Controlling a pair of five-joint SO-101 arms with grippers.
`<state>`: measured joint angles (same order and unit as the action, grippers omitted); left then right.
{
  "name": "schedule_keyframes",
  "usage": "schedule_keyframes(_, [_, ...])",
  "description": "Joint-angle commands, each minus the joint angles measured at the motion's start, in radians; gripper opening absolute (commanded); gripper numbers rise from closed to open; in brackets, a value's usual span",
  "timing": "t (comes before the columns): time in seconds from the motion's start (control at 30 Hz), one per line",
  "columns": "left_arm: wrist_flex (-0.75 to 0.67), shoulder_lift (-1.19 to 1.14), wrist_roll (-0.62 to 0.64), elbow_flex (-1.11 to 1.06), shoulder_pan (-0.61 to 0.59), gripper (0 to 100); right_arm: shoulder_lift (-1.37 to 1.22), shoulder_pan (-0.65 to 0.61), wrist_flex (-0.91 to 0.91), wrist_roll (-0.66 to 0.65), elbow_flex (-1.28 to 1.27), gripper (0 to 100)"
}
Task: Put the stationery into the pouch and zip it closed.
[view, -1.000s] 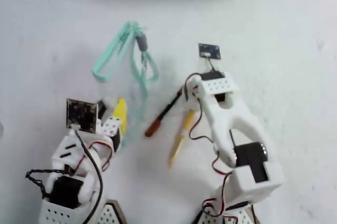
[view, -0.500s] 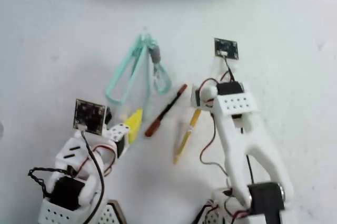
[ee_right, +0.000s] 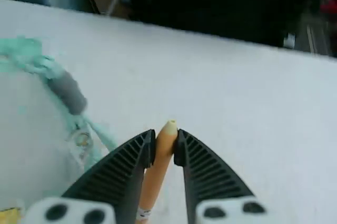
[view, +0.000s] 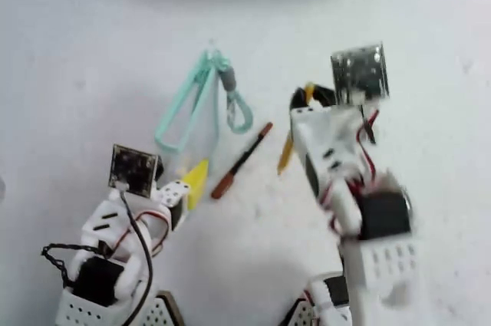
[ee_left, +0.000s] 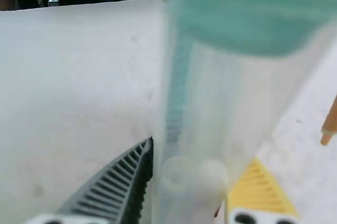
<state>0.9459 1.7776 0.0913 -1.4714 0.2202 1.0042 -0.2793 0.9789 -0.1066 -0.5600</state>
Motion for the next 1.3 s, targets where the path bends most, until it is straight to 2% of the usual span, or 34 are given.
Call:
schedule_keyframes(0.0, [0.003,0.008,-0.017,0.051,0.015,23,0.107,-0.097,-0.051,-0.084,0.124,1.6])
schedule_keyframes(0.3, [0.006,0.008,-0.020,0.051,0.016,23,0.140,-0.283,-0.283,-0.115,0.269,1.6])
schedule_keyframes(0.57, [0.005,0.008,-0.021,0.051,0.018,23,0.047,-0.390,-0.338,-0.117,0.249,1.6])
schedule_keyframes(0.7, [0.005,0.008,-0.021,0.051,0.018,23,-0.030,-0.403,-0.406,-0.118,0.288,1.6])
schedule_keyframes(1.27, [0.003,0.008,-0.021,0.051,0.019,23,-0.127,-0.440,-0.348,-0.115,0.477,1.6])
